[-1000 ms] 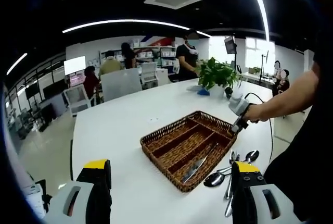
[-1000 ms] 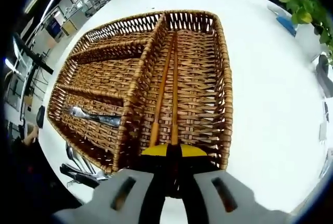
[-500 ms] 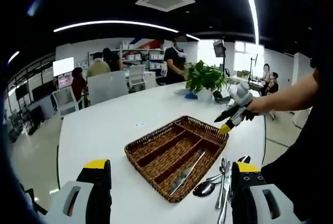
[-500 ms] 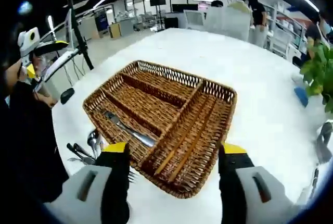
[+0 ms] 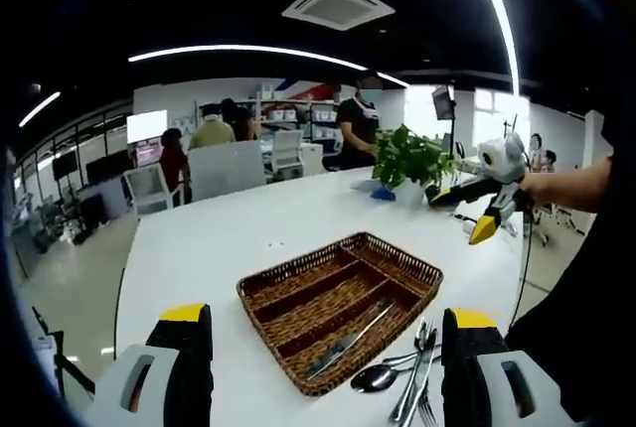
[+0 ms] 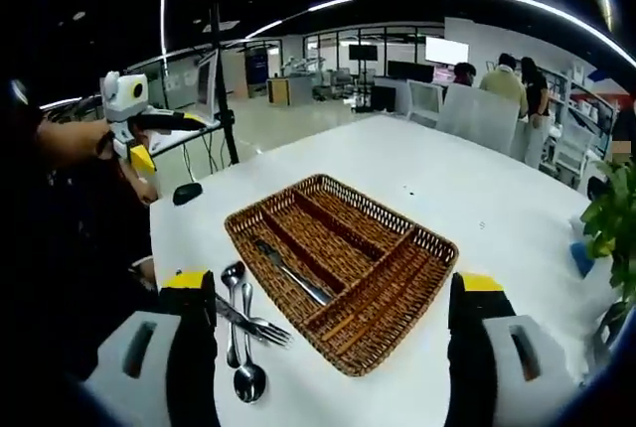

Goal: Arrange the knives, forks, and spoons in their matching storage slots by inserting each utensil handle-first until every utensil is classified and aligned in the correct compartment

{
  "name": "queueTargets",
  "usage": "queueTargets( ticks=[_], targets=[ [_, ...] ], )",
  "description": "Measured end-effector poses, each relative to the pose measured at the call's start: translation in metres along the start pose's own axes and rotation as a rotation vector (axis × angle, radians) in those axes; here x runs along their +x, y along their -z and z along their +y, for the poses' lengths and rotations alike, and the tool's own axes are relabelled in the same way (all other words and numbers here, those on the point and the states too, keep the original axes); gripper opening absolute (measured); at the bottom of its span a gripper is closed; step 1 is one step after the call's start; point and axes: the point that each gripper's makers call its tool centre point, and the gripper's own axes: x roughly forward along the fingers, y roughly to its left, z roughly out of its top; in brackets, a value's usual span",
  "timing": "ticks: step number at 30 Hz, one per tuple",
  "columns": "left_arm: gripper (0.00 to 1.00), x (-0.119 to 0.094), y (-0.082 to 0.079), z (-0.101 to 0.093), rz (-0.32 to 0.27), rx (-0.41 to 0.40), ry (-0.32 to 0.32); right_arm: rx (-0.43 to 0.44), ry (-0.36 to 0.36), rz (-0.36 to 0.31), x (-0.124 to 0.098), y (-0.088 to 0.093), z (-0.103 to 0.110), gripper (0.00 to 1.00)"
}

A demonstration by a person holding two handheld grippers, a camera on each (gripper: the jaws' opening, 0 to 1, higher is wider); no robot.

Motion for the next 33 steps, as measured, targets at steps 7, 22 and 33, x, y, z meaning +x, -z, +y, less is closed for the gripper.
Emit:
queueTargets(
  ticks=[7, 22, 33],
  targets=[
    [1.0, -0.01, 0.0, -0.01, 0.002, 0.004, -0.027, -0.027, -0.028, -0.002, -0.01, 0.008, 0.018, 0.99],
    [1.0, -0.016, 0.03, -0.028, 0.061, 0.041, -0.004, -0.036, 0.006, 0.002, -0.036, 0.029, 0.015, 0.99],
    [1.0, -0.015, 0.028, -0.033, 0.069, 0.068, 0.015, -0.06, 0.012, -0.023, -0.036, 0.018, 0.016, 0.99]
  ],
)
